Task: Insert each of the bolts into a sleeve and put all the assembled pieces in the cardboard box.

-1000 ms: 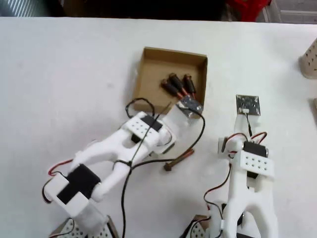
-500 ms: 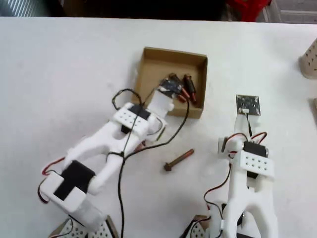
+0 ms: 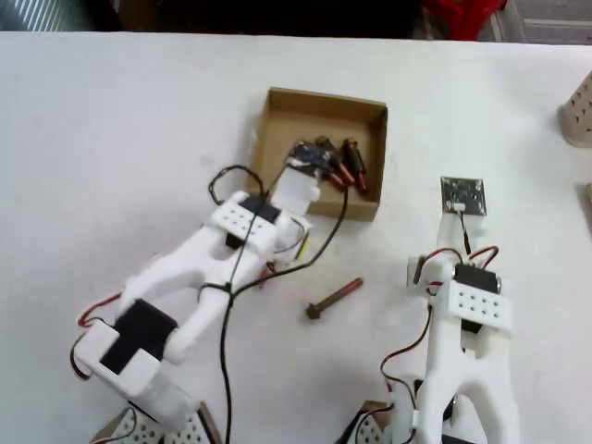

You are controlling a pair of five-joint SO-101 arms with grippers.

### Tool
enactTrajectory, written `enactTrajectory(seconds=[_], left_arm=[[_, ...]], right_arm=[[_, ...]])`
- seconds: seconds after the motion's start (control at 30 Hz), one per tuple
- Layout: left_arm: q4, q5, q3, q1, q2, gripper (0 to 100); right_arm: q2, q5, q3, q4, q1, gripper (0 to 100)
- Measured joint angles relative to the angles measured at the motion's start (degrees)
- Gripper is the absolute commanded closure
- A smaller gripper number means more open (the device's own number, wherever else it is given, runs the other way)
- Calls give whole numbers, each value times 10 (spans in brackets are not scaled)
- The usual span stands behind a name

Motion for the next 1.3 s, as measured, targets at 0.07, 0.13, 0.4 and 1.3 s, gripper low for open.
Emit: enactTrajectory(seconds=[0.07, 0.13, 0.4, 1.3], left_arm=[[2, 0, 0, 0, 0, 871], [11, 0, -6, 0, 16, 871], [142, 2, -154, -6, 136, 873], [72, 3, -62, -40, 49, 980]], right_arm=[[0, 0, 0, 0, 0, 981], [0, 0, 0, 0, 0, 981], [0, 0, 0, 0, 0, 981], [0, 0, 0, 0, 0, 981]])
